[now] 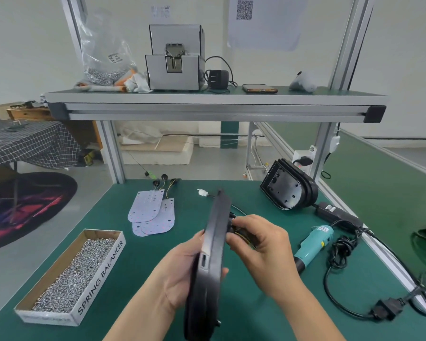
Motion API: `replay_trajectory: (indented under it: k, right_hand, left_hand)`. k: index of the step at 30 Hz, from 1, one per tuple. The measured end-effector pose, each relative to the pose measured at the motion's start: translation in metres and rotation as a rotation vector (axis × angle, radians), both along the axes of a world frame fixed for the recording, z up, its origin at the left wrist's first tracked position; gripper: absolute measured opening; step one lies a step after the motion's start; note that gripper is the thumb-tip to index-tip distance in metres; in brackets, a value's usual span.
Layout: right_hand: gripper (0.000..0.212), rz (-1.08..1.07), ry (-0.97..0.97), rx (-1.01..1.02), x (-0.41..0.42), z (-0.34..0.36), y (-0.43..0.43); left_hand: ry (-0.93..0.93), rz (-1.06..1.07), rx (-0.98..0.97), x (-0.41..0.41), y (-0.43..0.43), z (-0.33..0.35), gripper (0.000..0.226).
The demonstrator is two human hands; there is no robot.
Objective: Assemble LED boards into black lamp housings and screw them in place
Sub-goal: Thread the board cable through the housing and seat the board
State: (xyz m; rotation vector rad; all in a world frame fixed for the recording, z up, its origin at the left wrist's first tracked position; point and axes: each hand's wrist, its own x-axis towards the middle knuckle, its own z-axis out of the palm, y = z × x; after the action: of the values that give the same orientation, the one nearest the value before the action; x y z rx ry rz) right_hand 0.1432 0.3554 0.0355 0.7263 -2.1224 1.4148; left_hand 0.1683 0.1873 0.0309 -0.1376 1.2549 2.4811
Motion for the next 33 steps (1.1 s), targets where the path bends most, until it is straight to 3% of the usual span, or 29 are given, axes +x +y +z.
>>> replay_trajectory:
  k: [3, 5, 7, 10, 12, 15, 18, 23, 33]
  right_hand:
    - [0.049, 0.279, -0.410, -0.229, -0.005, 0.000, 0.004]
    - [0.050, 0.435, -0.642, -0.316, -0.007, 0.002, 0.009]
    - [0.045, 0.505, -0.820, -0.454, -0.008, 0.004, 0.011]
    - [0.067, 0.558, -1.021, -0.628, -0.004, 0.001, 0.014]
    - [0.064, 0.551, -0.973, -0.564, 0.001, -0.001, 0.017]
    - [0.064, 0.443, -0.826, -0.236, 0.010, 0.004, 0.013]
    - [0.040, 0.232, -0.639, -0.054, 0.015, 0.008, 0.003]
    - [0.040, 0.254, -0.414, -0.093, 0.020, 0.009, 0.001]
    - [0.042, 0.359, -0.356, -0.066, 0.013, 0.008, 0.011]
  left_hand:
    - [0.118, 0.014, -0.027, -0.009, -0.003, 0.009, 0.029]
    - [0.210, 0.062, -0.118, -0.019, -0.012, 0.006, 0.042]
    - [0.327, 0.049, -0.271, -0.024, -0.024, 0.004, 0.044]
    - [0.499, -0.013, -0.557, -0.027, -0.035, 0.005, 0.043]
    - [0.564, -0.011, -0.684, -0.026, -0.038, 0.005, 0.046]
    - [0.618, -0.014, -0.696, -0.024, -0.039, 0.001, 0.043]
    - [0.667, 0.005, -0.679, -0.021, -0.038, 0.000, 0.039]
    - [0.764, 0.032, -0.657, -0.019, -0.035, 0.002, 0.027]
    - [0.720, 0.011, -0.591, -0.016, -0.031, -0.002, 0.033]
